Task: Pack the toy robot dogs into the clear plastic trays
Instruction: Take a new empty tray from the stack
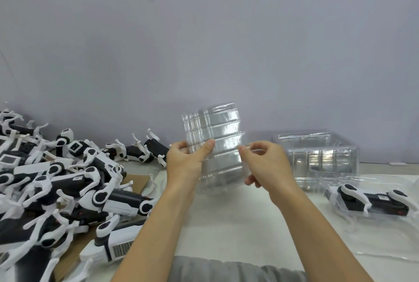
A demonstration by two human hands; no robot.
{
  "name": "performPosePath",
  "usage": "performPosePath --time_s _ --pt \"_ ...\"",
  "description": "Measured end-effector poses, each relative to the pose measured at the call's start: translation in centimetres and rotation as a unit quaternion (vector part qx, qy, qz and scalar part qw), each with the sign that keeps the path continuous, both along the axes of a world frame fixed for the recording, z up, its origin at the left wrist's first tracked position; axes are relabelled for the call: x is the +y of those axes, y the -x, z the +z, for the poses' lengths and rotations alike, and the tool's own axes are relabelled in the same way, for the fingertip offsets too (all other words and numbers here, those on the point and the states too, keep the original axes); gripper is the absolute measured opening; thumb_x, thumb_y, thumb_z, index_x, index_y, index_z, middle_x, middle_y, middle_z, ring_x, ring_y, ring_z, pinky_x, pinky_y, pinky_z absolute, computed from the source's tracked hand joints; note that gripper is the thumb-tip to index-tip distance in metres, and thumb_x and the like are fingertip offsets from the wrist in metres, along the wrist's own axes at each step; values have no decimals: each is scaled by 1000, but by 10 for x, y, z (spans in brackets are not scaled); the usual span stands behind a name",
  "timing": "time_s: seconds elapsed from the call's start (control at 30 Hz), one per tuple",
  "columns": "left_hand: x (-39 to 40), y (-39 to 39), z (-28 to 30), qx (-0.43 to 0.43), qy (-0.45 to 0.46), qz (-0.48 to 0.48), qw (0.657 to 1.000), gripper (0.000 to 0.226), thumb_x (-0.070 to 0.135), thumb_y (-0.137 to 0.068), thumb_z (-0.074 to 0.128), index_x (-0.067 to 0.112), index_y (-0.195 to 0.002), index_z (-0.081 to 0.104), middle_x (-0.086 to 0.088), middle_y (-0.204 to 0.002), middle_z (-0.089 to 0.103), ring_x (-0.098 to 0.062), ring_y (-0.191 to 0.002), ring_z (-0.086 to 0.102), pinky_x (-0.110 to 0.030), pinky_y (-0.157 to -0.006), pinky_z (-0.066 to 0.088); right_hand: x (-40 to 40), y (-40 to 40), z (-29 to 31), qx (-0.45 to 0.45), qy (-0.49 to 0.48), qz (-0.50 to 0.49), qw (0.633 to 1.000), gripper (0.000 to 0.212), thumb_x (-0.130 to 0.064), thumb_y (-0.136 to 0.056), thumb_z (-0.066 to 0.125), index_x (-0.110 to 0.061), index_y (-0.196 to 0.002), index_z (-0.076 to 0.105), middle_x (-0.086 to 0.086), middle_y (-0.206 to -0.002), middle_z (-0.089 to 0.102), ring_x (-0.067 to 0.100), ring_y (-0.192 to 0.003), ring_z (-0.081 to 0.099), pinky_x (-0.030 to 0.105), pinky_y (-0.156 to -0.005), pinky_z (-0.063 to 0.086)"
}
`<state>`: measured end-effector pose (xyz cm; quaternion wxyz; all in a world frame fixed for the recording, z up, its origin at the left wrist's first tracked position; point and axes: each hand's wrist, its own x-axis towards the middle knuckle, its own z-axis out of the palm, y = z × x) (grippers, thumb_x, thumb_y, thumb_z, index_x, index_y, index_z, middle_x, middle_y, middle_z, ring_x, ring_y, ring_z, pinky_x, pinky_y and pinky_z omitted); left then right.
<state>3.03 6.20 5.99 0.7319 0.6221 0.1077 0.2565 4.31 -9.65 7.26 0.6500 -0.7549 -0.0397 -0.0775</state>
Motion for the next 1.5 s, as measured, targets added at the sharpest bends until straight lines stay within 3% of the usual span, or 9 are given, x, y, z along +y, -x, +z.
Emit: performPosePath --time_s 0.2,0.3,0.37,0.47,0.6,0.73,0.83,1.2,1.5 --pt "-1 4 1 -5 -51 -46 998 40 30 -71 90 14 -101 70 1 -92 78 -14 -84 74 -23 -70 52 -25 -1 12 -43 193 29 980 18 -39 -83 72 -22 -77 69 -8 -76 73 12 -63 68 31 -69 54" --pt "-5 5 1 2 -59 -54 997 41 28 -71 90 15 -104 70 1 -93 78 -14 -85 75 -23 -69 54 -15 -2 6 -62 159 25 985 26 -50 -84 70 -25 -93 69 -11 -87 70 5 -84 65 23 -71 48" --pt "-7 4 1 5 -70 -59 996 39 28 -73 89 16 -104 69 3 -94 78 -11 -86 74 -20 -69 51 -2 -2 -2 -84 104 -1 991 25 -48 -86 70 -26 -99 67 -10 -88 67 -4 -81 61 15 -67 43" --pt "-7 4 1 -1 -66 -54 996 33 25 -77 86 15 -103 70 2 -95 78 -12 -87 74 -19 -69 50 10 -1 -8 -107 26 -41 993 20 -34 -89 73 -36 -78 56 -17 -77 59 -17 -70 57 3 -57 39" --pt "-5 2 1 -1 -42 -56 998 24 19 -81 83 15 -100 70 4 -90 78 -7 -80 74 -13 -60 51 13 -5 -10 -78 -42 -24 996 24 -27 -89 73 -33 -69 60 -15 -67 58 12 -71 60 27 -68 50" --pt "-2 0 0 6 -13 -71 997 14 13 -85 78 14 -96 71 1 -90 78 -17 -88 75 -31 -77 56 10 -6 -9 -60 -59 -1 996 19 -23 -93 68 -27 -75 69 -13 -62 56 13 -69 56 40 -77 54" --pt "-1 0 -1 3 2 -78 997 12 9 -85 76 12 -95 71 0 -87 78 -17 -83 74 -37 -81 58 10 -5 -7 -49 -74 9 996 19 -21 -95 66 -26 -76 70 -17 -57 56 14 -67 53 42 -79 53" --pt "-3 8 2 -42 -69 -57 995 22 18 -83 80 25 -90 61 7 -75 76 -4 -68 71 -9 -56 48 6 -3 -5 -65 -56 21 996 18 -24 -92 70 -27 -74 74 -7 -66 61 15 -70 58 56 -83 55" --pt "-2 6 0 -42 -97 -17 994 20 18 -83 80 12 -94 64 -4 -77 76 -8 -64 69 -16 -54 51 7 1 -1 -75 -49 -5 996 33 -23 -88 74 -47 -67 73 -15 -65 66 17 -74 65 52 -81 57"
